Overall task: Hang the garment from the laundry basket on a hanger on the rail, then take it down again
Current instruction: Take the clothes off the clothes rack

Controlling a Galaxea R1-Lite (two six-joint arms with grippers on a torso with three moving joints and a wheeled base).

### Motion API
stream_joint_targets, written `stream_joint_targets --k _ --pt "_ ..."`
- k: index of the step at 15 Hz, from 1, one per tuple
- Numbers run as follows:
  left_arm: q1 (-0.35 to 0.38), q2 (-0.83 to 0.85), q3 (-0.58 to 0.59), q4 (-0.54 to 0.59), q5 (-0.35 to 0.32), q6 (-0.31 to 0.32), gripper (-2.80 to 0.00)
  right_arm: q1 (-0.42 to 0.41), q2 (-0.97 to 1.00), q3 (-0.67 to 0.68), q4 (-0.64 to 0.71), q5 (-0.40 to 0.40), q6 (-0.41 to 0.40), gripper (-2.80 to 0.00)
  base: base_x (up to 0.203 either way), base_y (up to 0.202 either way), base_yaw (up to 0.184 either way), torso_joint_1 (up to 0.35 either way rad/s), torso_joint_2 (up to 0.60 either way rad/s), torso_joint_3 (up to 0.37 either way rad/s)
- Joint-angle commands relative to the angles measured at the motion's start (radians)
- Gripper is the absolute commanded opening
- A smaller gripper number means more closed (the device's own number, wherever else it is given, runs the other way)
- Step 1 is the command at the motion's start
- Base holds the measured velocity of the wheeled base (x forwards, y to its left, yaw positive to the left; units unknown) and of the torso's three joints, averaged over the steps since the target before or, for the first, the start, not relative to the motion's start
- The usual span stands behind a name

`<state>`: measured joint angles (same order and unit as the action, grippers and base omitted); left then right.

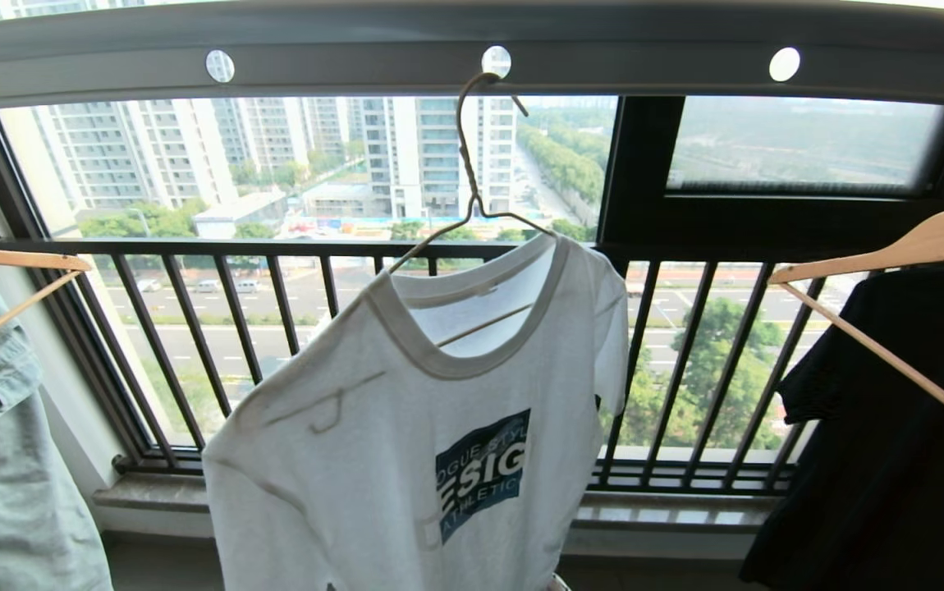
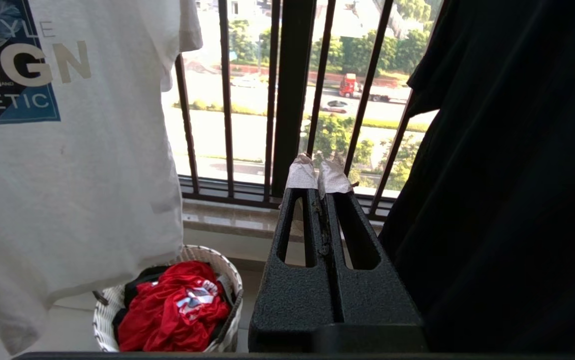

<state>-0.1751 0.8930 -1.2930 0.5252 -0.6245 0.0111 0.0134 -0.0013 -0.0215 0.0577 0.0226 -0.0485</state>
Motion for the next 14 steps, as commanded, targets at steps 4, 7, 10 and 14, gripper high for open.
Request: stream_joint_targets --k 4,7,10,14 --pt "-0.193 0.285 -0.127 0.049 0.017 0.002 -2.80 0.001 0.001 0.000 0.001 0.000 -0.001 -2.80 0.000 0.000 0.000 0.000 0.00 0.000" --pt "-0.265 0.372 -0.183 0.024 0.105 0.003 0.00 0.000 0.001 0.000 0.001 0.000 -0.001 -2.80 0.000 0.000 0.000 0.000 0.00 0.000" --pt "-0.358 0.484 -0.214 -0.057 0.277 0.014 0.00 0.000 0.001 0.000 0.001 0.000 -0.001 -2.80 0.000 0.000 0.000 0.000 0.00 0.000" --pt "-0.453 0.613 -0.236 -0.220 0.417 0.054 0.00 0.000 0.001 0.000 0.001 0.000 -0.001 -2.80 0.000 0.000 0.000 0.000 0.00 0.000"
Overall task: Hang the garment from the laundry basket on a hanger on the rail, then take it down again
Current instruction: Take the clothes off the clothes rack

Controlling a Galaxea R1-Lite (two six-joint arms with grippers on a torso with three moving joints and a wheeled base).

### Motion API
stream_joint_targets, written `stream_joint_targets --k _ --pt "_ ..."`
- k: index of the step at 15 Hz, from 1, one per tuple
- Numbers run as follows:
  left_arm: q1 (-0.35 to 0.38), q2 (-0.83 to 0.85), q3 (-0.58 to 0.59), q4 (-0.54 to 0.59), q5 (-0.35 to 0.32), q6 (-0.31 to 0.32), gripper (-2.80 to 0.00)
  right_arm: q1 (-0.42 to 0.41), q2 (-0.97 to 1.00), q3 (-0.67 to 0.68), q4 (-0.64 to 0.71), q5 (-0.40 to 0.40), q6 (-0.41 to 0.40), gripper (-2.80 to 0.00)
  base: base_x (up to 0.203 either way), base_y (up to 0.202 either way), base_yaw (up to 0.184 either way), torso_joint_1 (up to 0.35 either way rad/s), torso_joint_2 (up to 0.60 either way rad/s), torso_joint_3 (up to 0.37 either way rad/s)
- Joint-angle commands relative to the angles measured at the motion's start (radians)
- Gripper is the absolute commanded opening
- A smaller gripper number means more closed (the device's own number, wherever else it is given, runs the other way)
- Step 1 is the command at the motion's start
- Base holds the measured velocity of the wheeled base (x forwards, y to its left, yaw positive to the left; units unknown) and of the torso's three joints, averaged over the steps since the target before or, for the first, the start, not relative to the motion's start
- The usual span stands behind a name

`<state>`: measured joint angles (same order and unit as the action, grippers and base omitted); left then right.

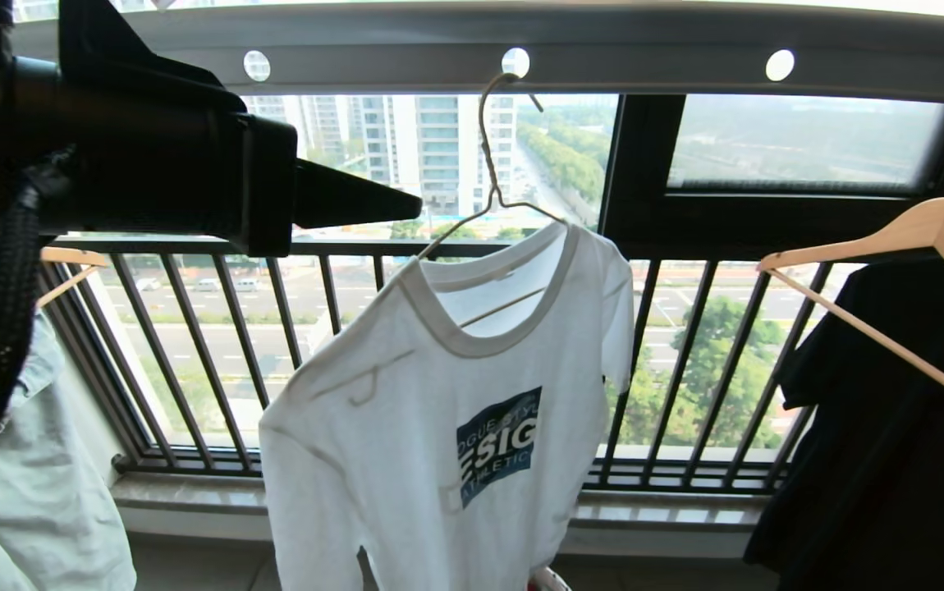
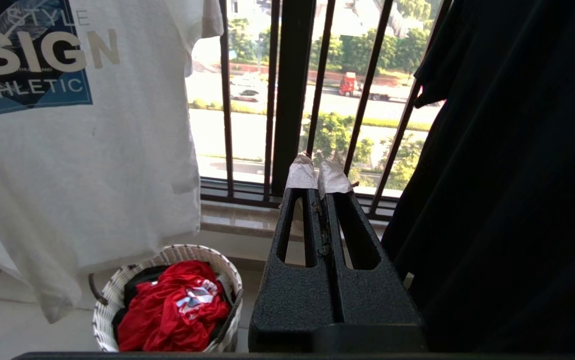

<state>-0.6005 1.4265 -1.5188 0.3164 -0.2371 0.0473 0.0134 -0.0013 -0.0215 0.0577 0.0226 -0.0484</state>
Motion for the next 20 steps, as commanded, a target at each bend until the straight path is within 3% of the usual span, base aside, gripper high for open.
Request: stream_joint_targets --k 1,3,13,17,18,20 --pt "-0.033 0.104 -0.013 -0.016 0.047 0.047 0.00 0.000 0.001 0.000 0.001 0.000 -0.001 -2.80 0.000 0.000 0.000 0.000 0.00 0.000" --pt "-0.034 0.143 -0.011 -0.058 0.053 0.065 0.00 0.000 0.001 0.000 0.001 0.000 -0.001 -2.80 0.000 0.000 0.000 0.000 0.00 0.000" --pt "-0.033 0.385 -0.004 -0.493 0.068 0.065 0.00 0.000 0.001 0.000 0.001 0.000 -0.001 -2.80 0.000 0.000 0.000 0.000 0.00 0.000" --pt "-0.033 0.390 -0.006 -0.497 0.070 0.065 0.00 0.000 0.001 0.000 0.001 0.000 -0.001 -2.80 0.000 0.000 0.000 0.000 0.00 0.000" --pt "-0.033 0.391 -0.006 -0.497 0.070 0.065 -2.80 0.000 0.001 0.000 0.001 0.000 -0.001 -2.80 0.000 0.000 0.000 0.000 0.00 0.000" --pt "-0.033 0.388 -0.006 -0.497 0.068 0.066 -2.80 0.000 0.001 0.000 0.001 0.000 -0.001 -2.80 0.000 0.000 0.000 0.000 0.00 0.000"
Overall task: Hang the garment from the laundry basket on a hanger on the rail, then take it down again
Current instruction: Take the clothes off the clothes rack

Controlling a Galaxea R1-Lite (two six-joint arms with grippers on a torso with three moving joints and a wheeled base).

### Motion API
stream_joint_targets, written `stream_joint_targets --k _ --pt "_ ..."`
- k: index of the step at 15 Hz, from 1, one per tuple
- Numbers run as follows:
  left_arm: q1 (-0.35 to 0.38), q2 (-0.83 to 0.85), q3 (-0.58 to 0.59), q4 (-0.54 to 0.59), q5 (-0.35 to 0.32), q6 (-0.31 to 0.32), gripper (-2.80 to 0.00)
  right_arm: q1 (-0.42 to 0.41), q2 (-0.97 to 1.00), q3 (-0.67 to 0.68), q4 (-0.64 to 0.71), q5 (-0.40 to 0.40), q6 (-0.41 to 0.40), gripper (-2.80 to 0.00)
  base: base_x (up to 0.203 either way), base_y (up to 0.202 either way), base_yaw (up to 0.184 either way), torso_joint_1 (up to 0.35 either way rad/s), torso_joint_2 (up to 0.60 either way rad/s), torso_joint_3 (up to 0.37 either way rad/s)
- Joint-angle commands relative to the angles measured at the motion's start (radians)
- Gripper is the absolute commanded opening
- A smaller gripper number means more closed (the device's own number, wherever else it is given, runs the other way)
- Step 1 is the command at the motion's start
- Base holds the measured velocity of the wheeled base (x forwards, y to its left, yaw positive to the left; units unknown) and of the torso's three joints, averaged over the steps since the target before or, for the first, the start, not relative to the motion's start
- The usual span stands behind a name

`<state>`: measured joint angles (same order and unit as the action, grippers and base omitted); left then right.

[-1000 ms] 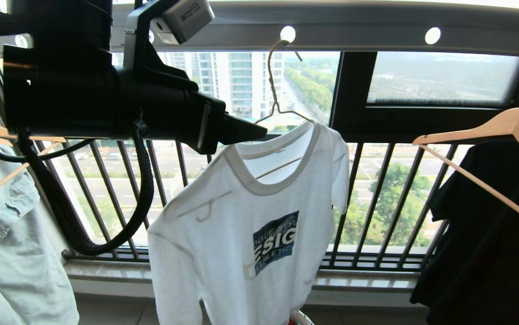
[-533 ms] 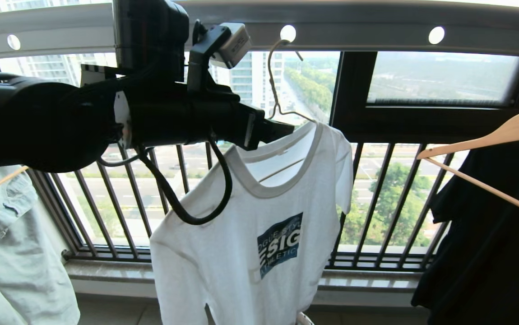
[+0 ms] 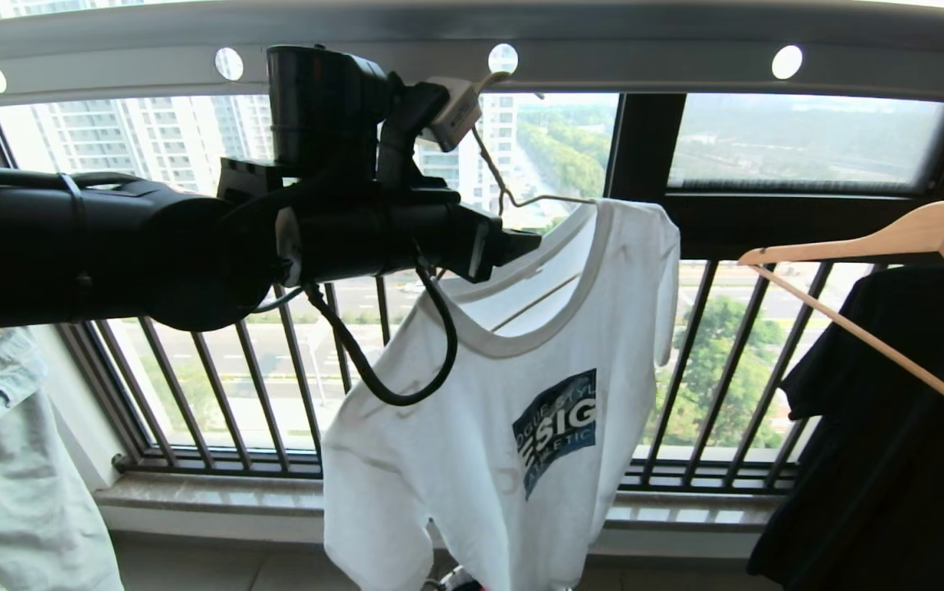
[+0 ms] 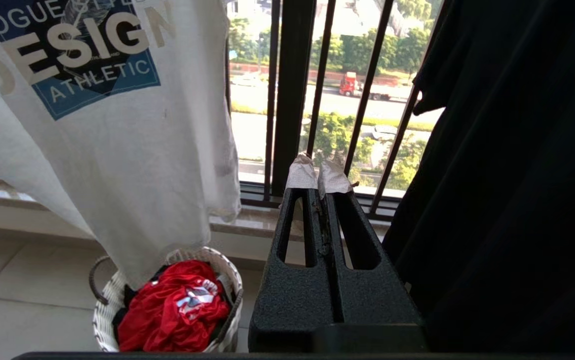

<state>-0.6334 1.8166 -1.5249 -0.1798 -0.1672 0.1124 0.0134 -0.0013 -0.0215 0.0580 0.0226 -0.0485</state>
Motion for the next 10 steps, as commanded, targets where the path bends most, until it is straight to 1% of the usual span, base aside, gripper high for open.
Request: stream_joint_targets --k 1,6,10 --pt "0.000 -0.003 0.000 -0.002 -0.001 0.001 -2.80 0.000 0.001 0.000 0.000 0.000 -0.001 -2.80 0.000 0.000 0.000 0.000 0.00 0.000" --pt "0.000 -0.021 0.000 -0.003 0.000 0.000 -2.80 0.000 0.001 0.000 0.000 0.000 -0.001 -2.80 0.000 0.000 0.000 0.000 0.00 0.000" --pt "0.000 -0.055 0.029 -0.002 0.000 -0.002 -2.80 0.000 0.001 0.000 0.000 0.000 -0.001 -2.80 0.000 0.000 0.000 0.000 0.00 0.000"
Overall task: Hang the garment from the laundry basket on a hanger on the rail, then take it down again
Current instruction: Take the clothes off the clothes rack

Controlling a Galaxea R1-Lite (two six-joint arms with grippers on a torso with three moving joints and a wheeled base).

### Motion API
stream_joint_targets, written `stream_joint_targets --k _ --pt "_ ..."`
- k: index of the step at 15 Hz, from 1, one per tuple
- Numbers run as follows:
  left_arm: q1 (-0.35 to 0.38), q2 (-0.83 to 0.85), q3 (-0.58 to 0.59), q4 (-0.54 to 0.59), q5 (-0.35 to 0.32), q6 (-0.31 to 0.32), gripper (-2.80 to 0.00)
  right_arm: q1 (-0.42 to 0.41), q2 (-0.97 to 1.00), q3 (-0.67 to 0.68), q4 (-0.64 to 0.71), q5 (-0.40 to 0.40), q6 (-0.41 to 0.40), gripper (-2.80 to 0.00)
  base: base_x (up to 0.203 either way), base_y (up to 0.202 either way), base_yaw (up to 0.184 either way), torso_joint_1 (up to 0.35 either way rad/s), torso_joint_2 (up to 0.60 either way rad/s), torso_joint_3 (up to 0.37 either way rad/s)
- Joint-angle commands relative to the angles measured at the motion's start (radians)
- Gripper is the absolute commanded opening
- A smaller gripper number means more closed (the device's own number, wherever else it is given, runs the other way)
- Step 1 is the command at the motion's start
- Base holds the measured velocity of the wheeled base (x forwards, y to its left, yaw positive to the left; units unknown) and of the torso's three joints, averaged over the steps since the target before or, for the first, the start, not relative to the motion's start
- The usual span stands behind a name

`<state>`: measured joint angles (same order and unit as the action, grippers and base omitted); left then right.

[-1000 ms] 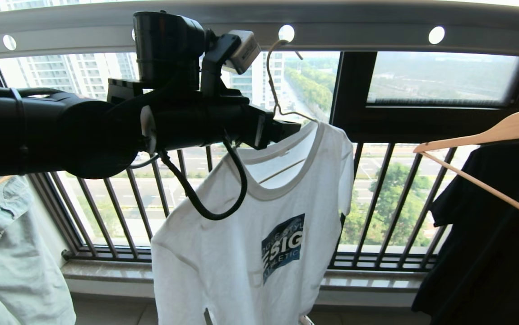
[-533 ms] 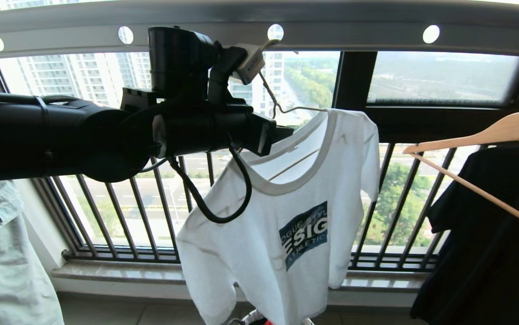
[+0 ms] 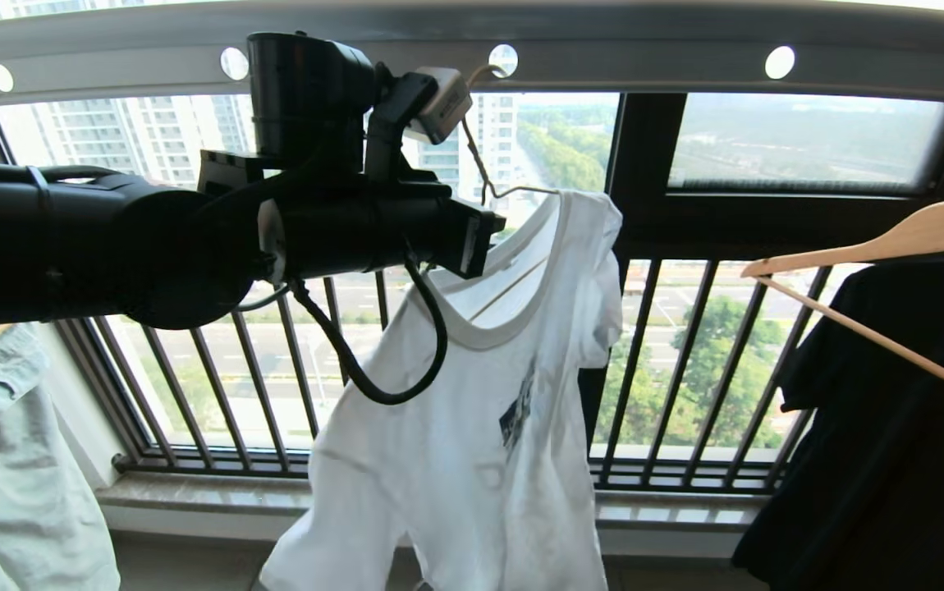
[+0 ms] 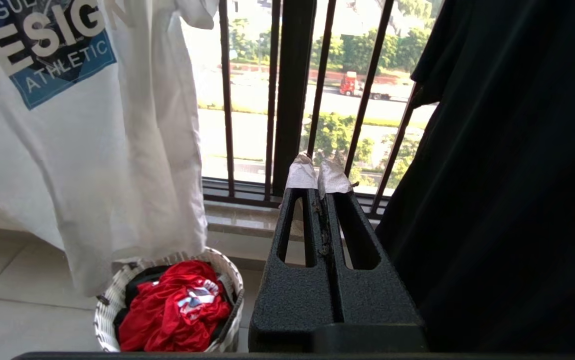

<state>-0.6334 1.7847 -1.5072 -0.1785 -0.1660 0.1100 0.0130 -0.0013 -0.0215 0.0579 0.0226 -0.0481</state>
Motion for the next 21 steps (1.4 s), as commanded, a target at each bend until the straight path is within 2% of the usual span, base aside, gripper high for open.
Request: stream_joint_targets --k 1,8,15,18,21 --pt "0.000 -0.033 0.016 -0.003 0.005 -0.001 -2.80 0.001 0.001 0.000 0.000 0.000 -0.001 -2.80 0.000 0.000 0.000 0.000 0.00 0.000" --pt "-0.001 -0.105 0.034 -0.001 0.017 0.002 -2.80 0.002 0.001 0.000 0.000 0.000 -0.001 -2.80 0.000 0.000 0.000 0.000 0.00 0.000" --pt "-0.002 -0.240 0.112 0.026 0.017 0.002 -2.80 0.001 0.001 0.000 0.000 0.000 -0.001 -2.80 0.000 0.000 0.000 0.000 0.00 0.000" --pt "-0.001 -0.358 0.158 0.252 0.015 -0.013 -2.80 0.001 0.001 0.000 0.000 0.000 -0.001 -2.80 0.000 0.000 0.000 0.000 0.00 0.000" --pt "0.000 -0.463 0.169 0.482 0.012 -0.061 -2.80 0.001 0.001 0.000 0.000 0.000 -0.001 -2.80 0.000 0.000 0.000 0.000 0.00 0.000"
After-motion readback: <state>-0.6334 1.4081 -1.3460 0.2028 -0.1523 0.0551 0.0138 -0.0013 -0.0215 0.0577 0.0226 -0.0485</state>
